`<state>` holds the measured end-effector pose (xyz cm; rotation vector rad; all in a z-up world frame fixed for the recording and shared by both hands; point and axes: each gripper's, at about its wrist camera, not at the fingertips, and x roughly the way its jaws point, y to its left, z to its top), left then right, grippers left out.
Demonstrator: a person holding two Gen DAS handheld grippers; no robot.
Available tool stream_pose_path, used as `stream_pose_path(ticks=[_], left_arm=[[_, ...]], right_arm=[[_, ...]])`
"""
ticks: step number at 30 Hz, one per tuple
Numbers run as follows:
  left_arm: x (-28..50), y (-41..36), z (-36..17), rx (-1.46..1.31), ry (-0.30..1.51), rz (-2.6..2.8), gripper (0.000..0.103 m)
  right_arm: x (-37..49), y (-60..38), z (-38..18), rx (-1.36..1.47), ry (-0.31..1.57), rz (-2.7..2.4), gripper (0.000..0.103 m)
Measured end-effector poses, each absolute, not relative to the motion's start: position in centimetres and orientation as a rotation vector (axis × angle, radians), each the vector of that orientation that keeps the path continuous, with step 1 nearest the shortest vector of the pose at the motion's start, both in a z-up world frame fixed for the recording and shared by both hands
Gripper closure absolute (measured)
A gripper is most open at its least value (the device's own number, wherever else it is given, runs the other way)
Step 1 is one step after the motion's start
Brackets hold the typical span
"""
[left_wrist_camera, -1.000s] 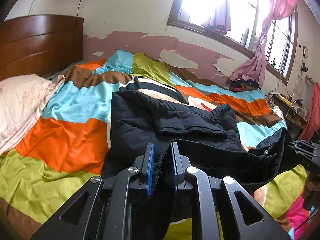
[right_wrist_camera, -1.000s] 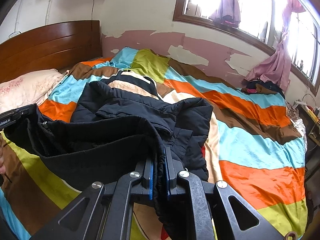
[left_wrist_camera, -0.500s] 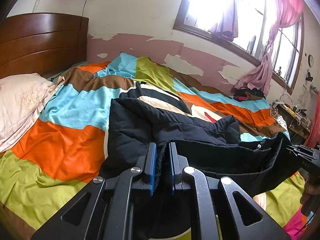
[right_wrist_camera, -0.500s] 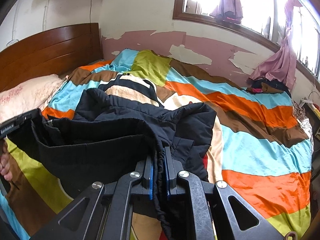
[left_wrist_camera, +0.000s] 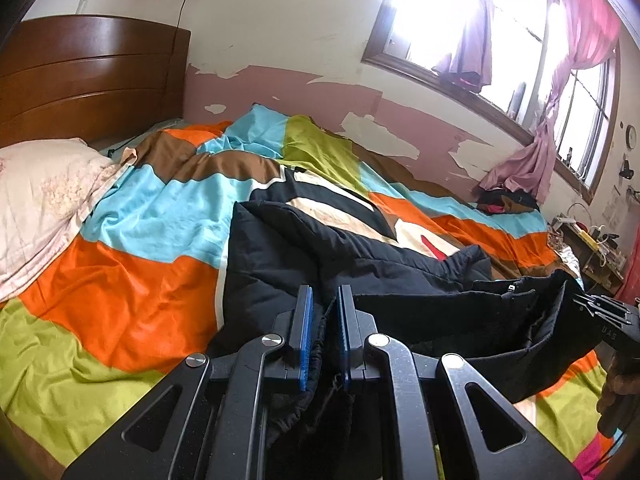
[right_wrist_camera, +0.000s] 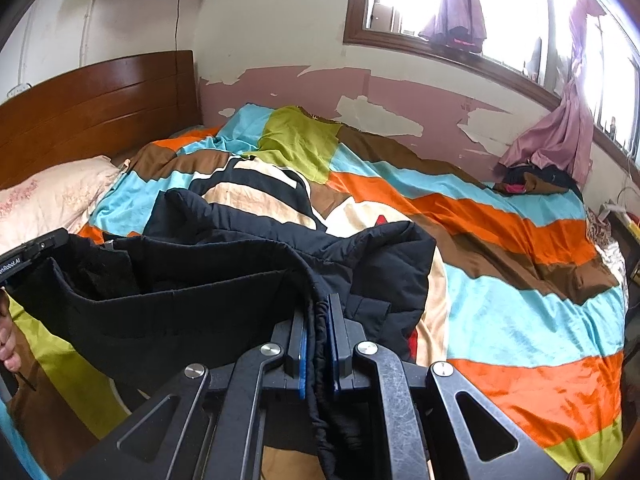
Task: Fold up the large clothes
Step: 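Lift the held hem with both grippers and fold it toward the collar, then lower the folded hem onto the jacket and open both grippers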
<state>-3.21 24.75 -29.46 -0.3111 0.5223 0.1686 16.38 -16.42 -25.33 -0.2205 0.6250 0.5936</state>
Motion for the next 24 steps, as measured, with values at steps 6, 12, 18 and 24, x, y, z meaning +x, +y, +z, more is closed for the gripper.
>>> stream_pose_path(ticks=[6, 12, 18, 24], left_arm=[[0.5, 26.0, -30.0, -0.246, 0.544, 0.179, 0.093], [5.6, 27.7, -31.2, -0.227, 0.597, 0.155, 0.093], [11.4, 29.4, -33.2, -0.196, 0.692, 0.100, 0.102], [14.6, 31.1, -35.0, -0.188, 0.791, 0.059, 0.102]], right_arm=[[20.0, -14.5, -25.2, -0.243, 0.614, 0.578, 0.095], [25.4, -12.8, -25.7, -0.209, 0.641, 0.561, 0.096], [32.2, -11.6, -28.2, -0.138, 0.734, 0.527, 0.096], [35.2, -11.1, -29.8, -0.082, 0.780, 0.525, 0.096]])
